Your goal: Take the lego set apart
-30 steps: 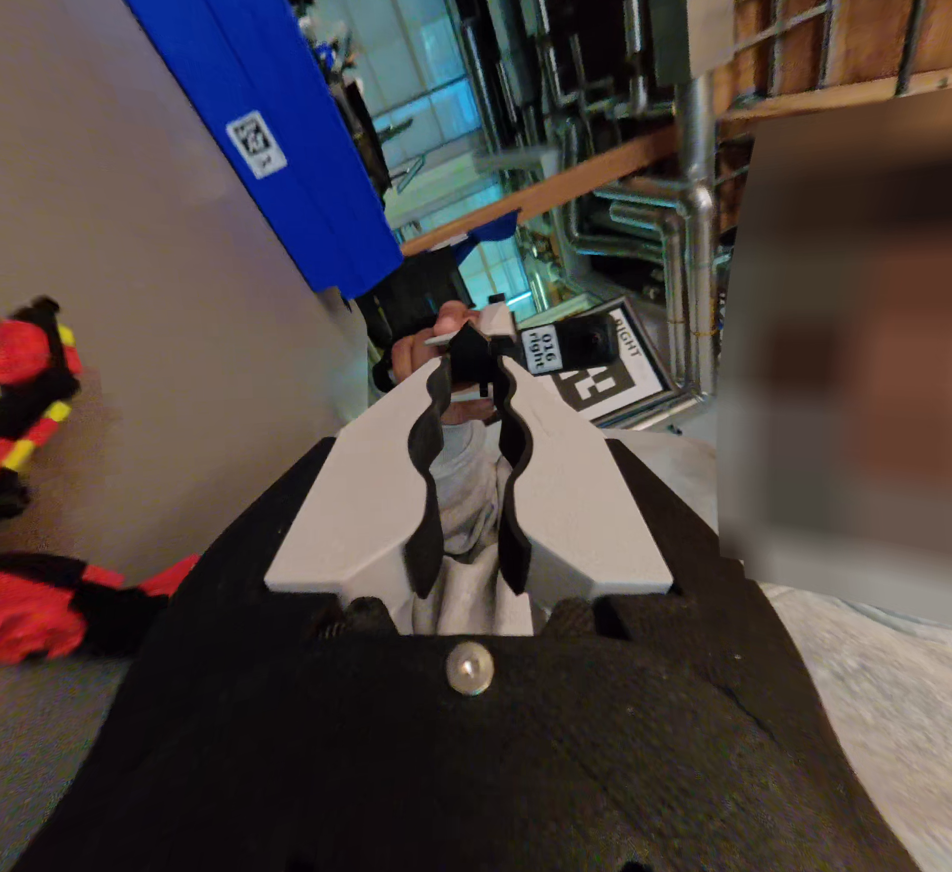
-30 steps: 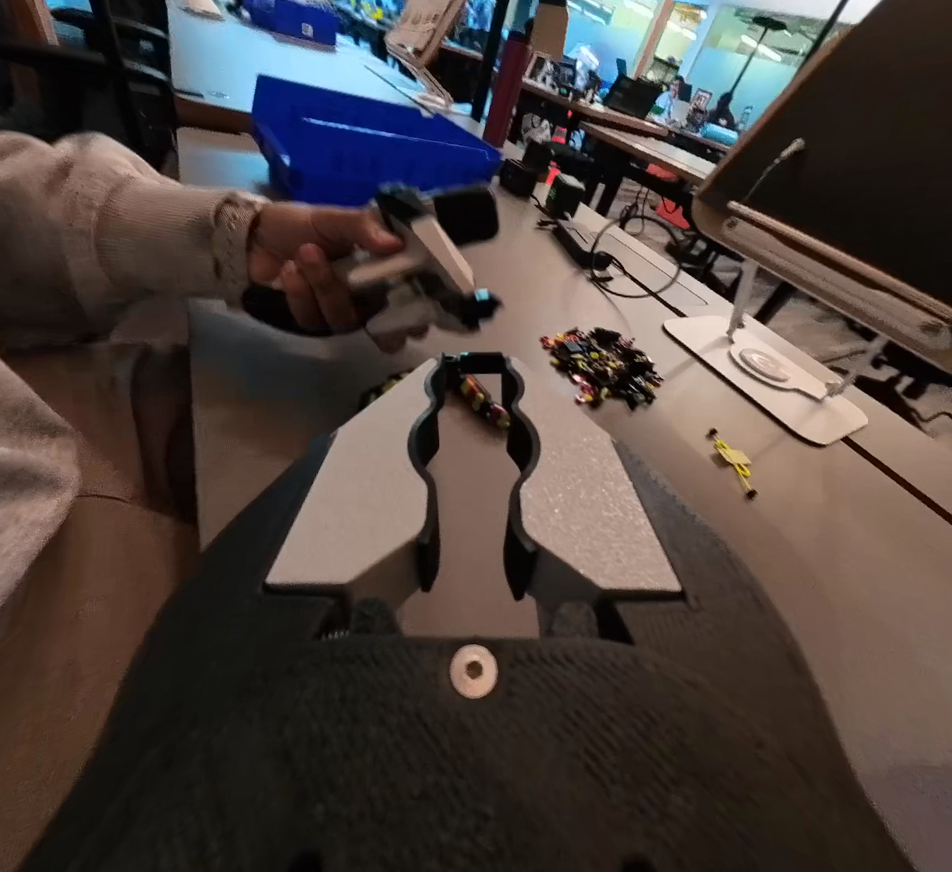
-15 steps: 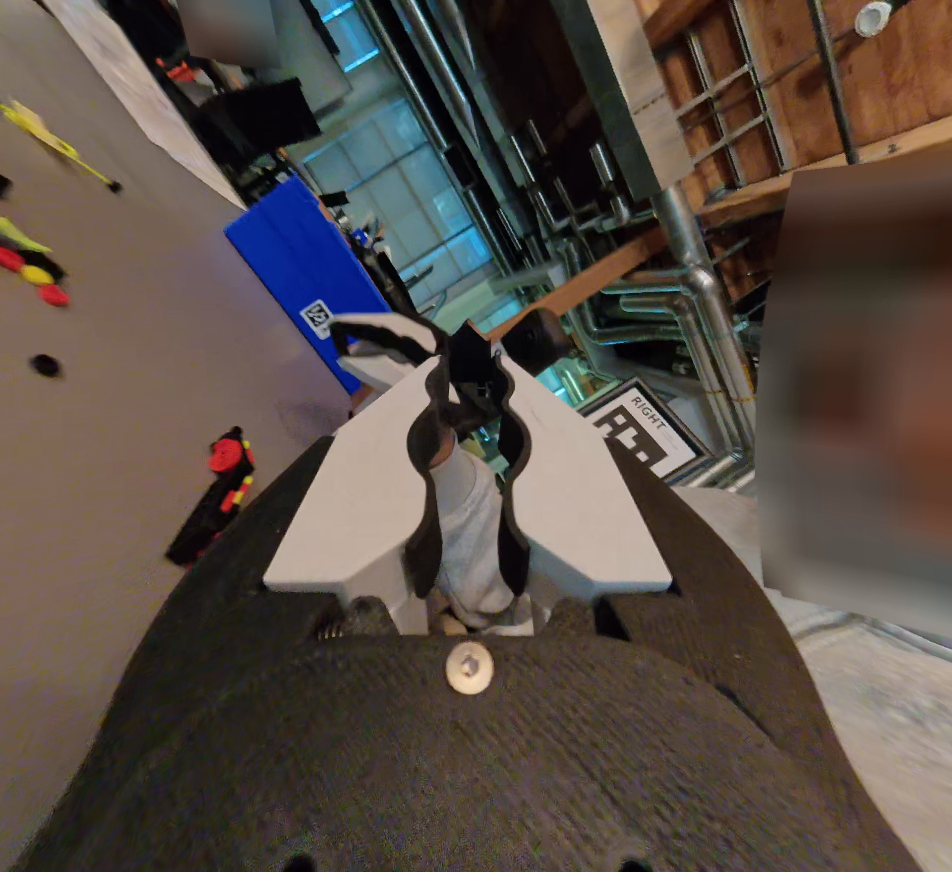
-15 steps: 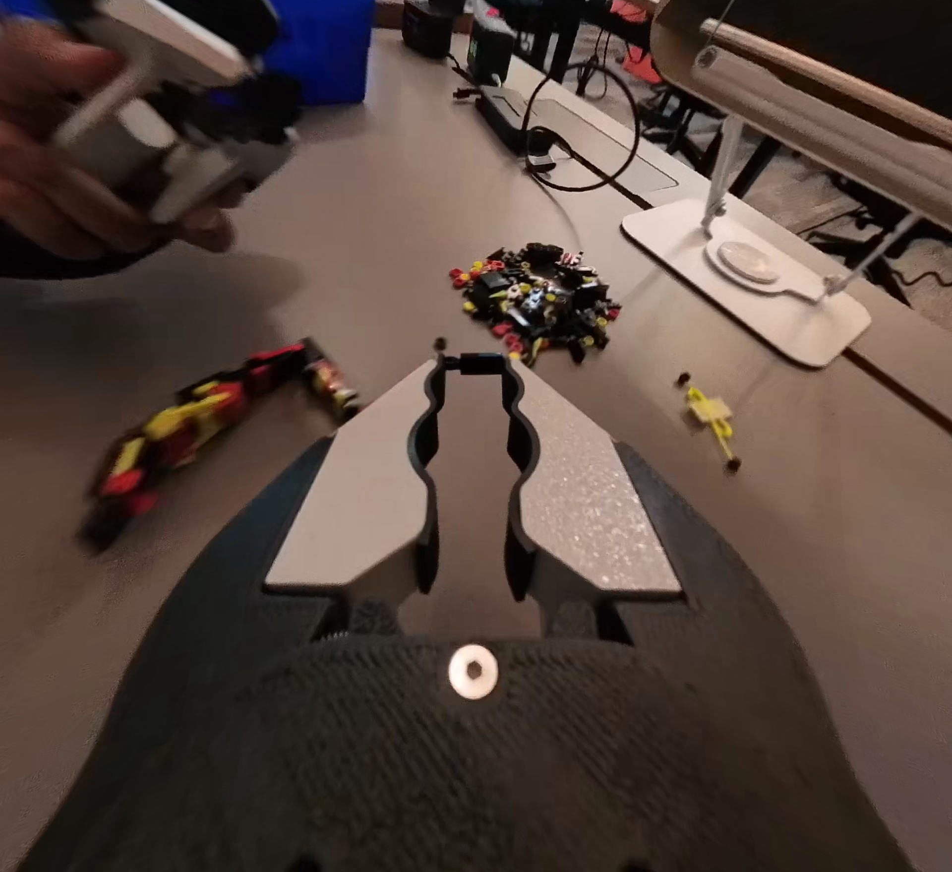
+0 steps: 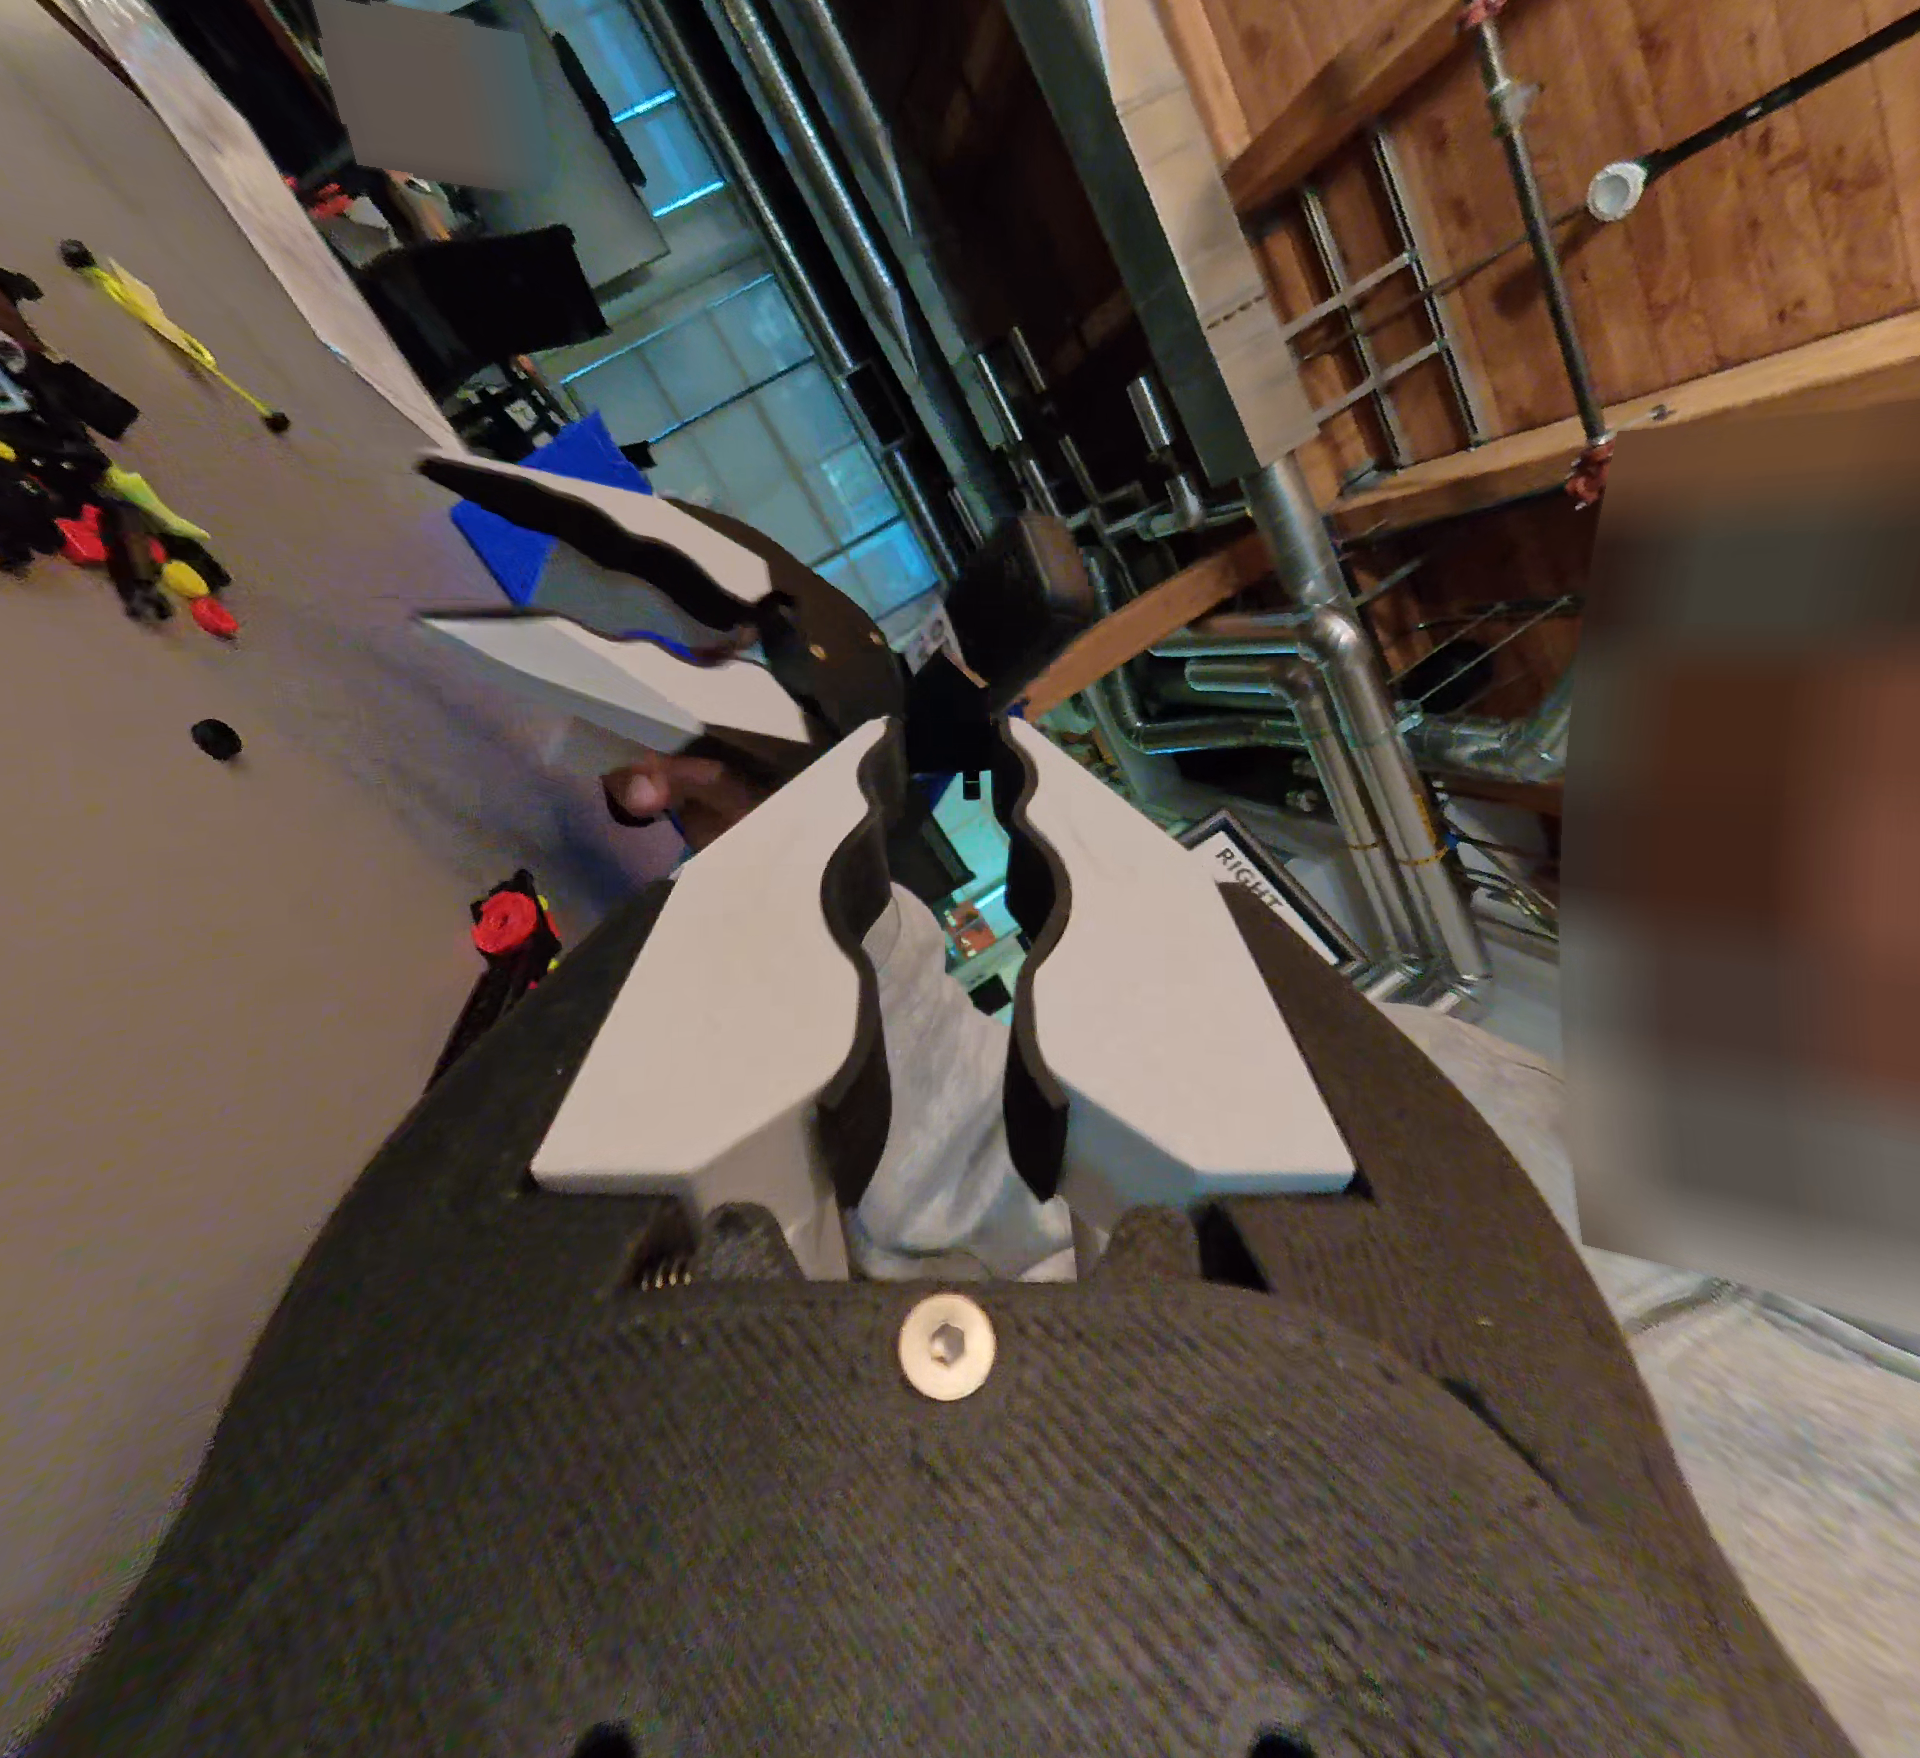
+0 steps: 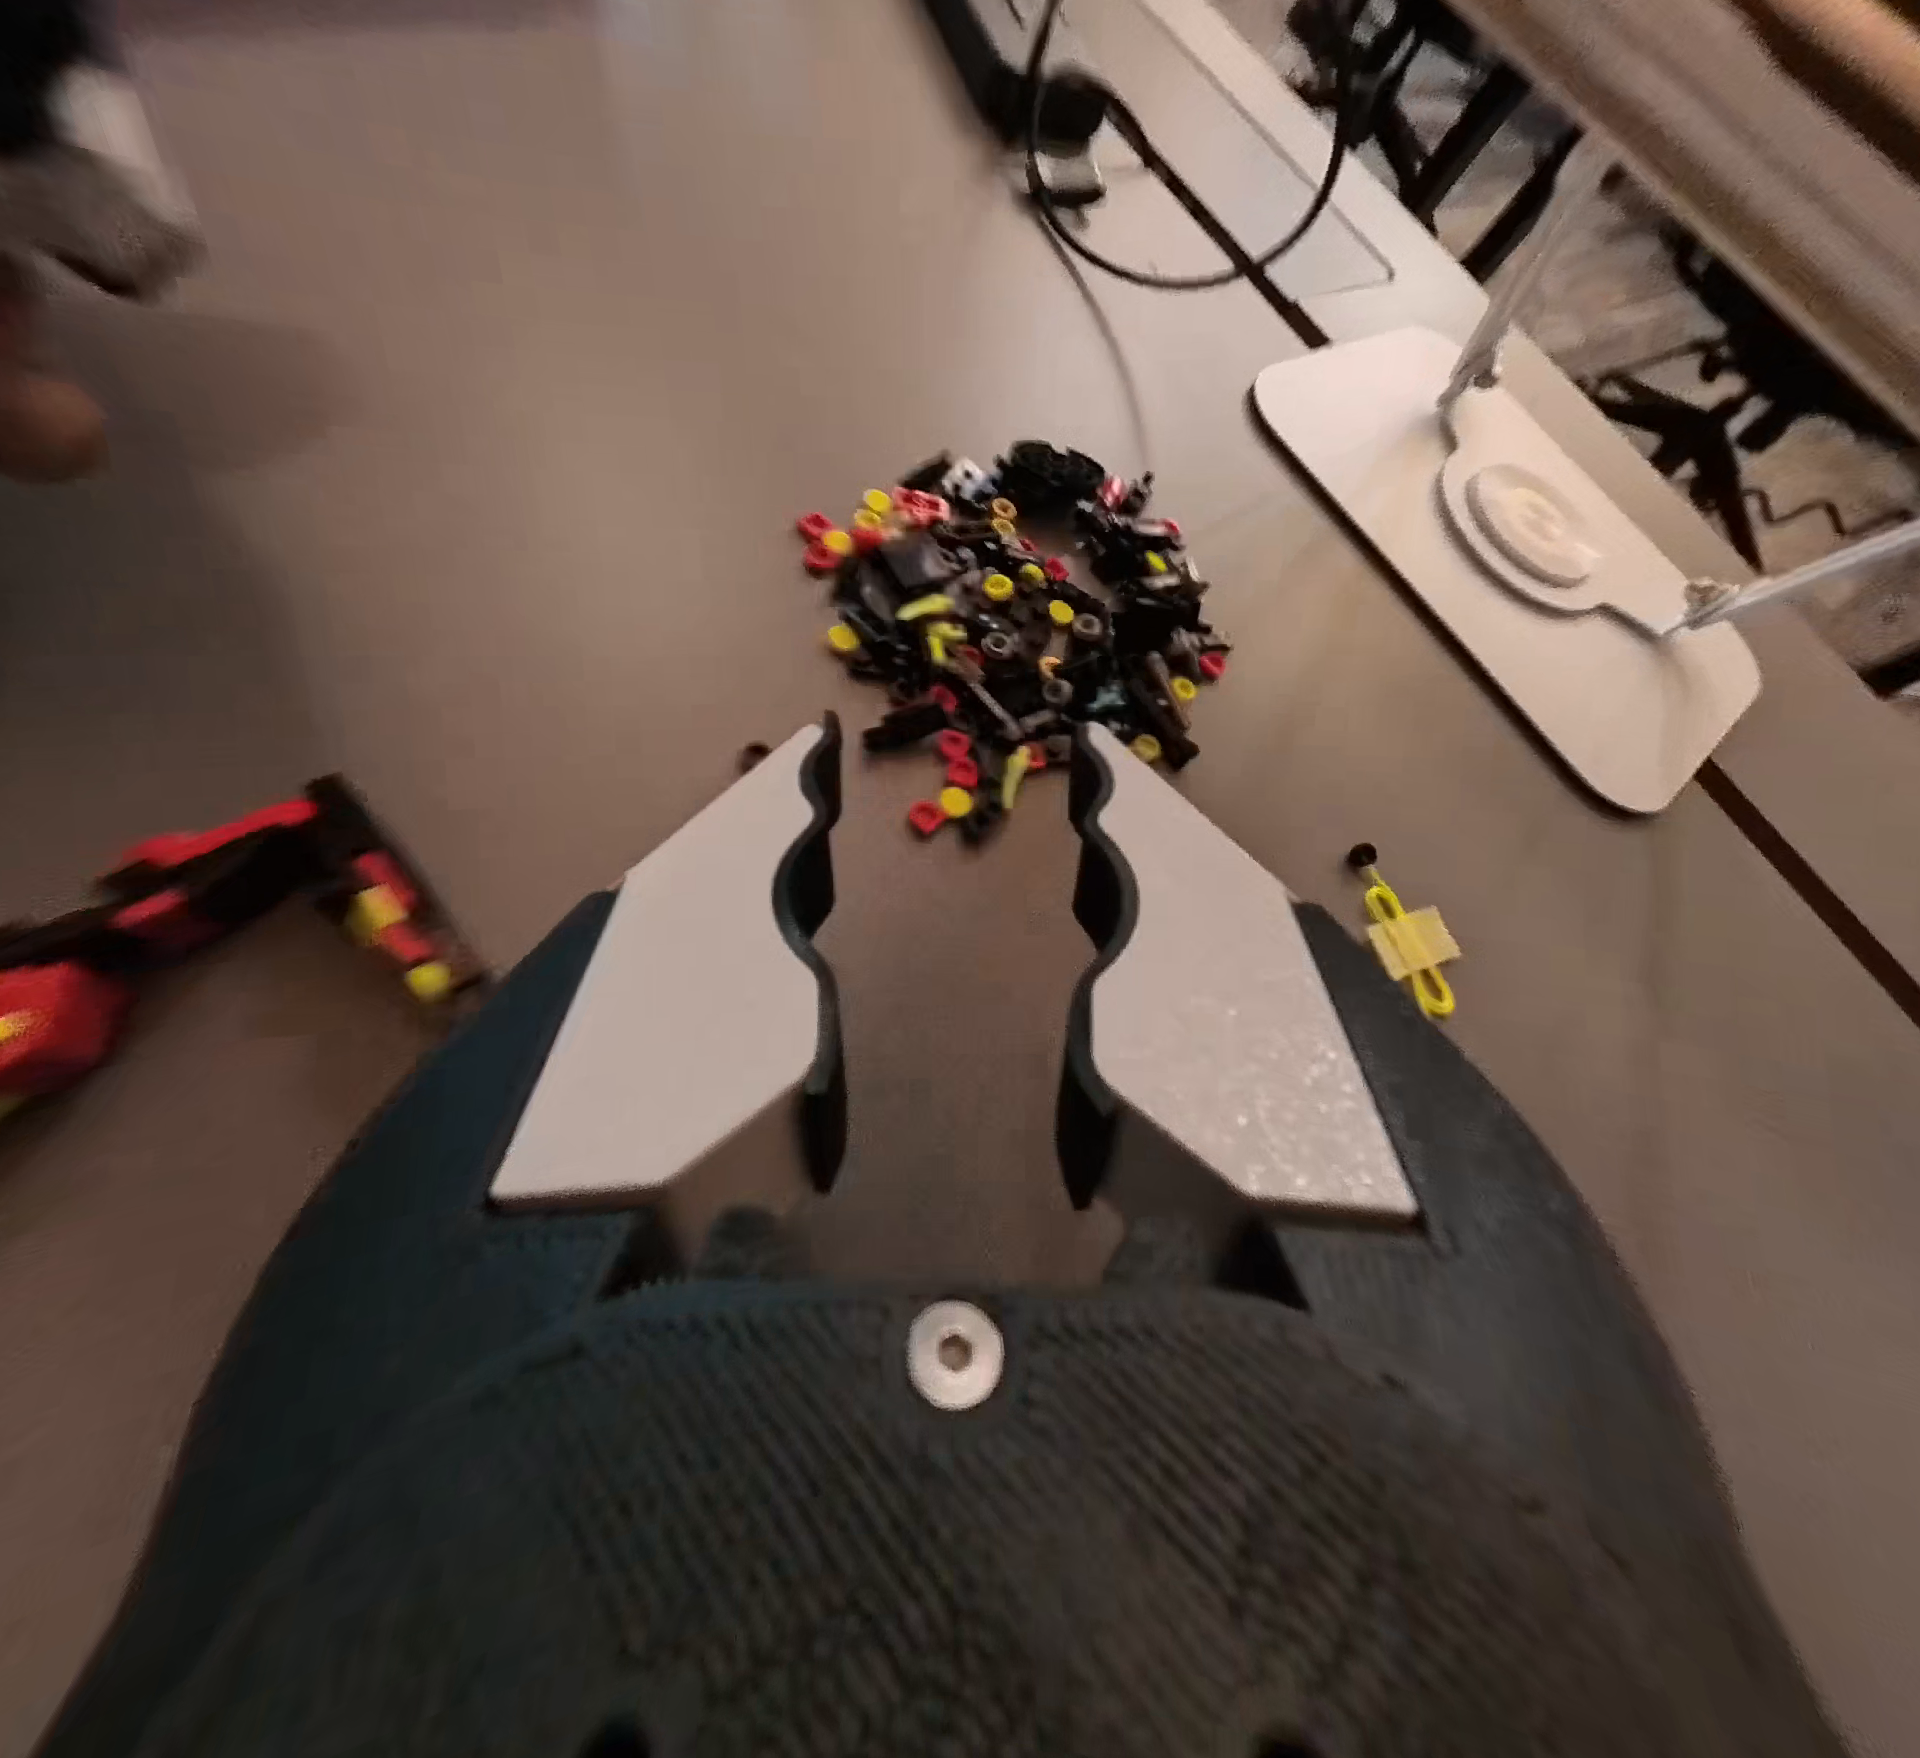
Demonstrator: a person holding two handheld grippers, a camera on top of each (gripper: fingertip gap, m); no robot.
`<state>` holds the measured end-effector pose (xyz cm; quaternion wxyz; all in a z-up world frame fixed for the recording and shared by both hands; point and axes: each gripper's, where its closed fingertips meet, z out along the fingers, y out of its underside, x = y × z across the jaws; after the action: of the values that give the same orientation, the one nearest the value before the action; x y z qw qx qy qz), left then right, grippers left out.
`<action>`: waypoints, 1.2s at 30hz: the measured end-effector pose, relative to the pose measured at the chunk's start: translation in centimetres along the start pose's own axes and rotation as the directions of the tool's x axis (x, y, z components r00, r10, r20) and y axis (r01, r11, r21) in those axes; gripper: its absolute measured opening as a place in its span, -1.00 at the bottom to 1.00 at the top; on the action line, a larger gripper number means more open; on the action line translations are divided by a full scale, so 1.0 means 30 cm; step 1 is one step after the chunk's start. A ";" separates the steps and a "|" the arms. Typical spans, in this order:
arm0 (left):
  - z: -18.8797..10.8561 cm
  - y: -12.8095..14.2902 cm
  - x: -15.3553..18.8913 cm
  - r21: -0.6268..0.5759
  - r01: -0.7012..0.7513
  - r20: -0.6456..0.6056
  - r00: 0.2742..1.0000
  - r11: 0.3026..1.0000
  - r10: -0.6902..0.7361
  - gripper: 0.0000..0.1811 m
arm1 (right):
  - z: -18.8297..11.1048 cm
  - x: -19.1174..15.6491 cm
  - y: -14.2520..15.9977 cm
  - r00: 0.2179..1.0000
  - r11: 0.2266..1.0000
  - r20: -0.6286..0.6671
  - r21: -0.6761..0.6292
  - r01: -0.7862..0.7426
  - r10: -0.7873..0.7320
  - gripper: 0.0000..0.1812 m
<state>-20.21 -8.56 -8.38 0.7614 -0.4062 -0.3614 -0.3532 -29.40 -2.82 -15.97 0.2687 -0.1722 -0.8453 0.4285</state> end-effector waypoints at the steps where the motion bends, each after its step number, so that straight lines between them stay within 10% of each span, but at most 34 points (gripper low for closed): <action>1: 0.003 0.006 -0.004 -0.007 0.011 -0.003 1.000 1.000 -0.011 -0.84 | -0.043 -0.029 -0.023 1.000 0.999 0.018 0.054 -0.003 0.002 -0.55; 8: 0.049 0.092 -0.013 -0.129 0.040 -0.019 0.999 0.991 -0.042 -0.85 | -0.303 -0.274 -0.232 0.968 0.860 0.072 0.479 0.178 -0.240 -0.72; 36: 0.081 0.154 -0.020 -0.185 0.038 -0.013 0.999 0.982 -0.041 -0.85 | -0.287 -0.316 -0.202 0.955 0.880 0.135 0.439 0.183 -0.266 -0.78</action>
<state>-17.31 -4.33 -9.57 0.7161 -0.4649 -0.3286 -0.4038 -17.03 -5.80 -9.74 0.2649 0.0313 -0.7687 0.5813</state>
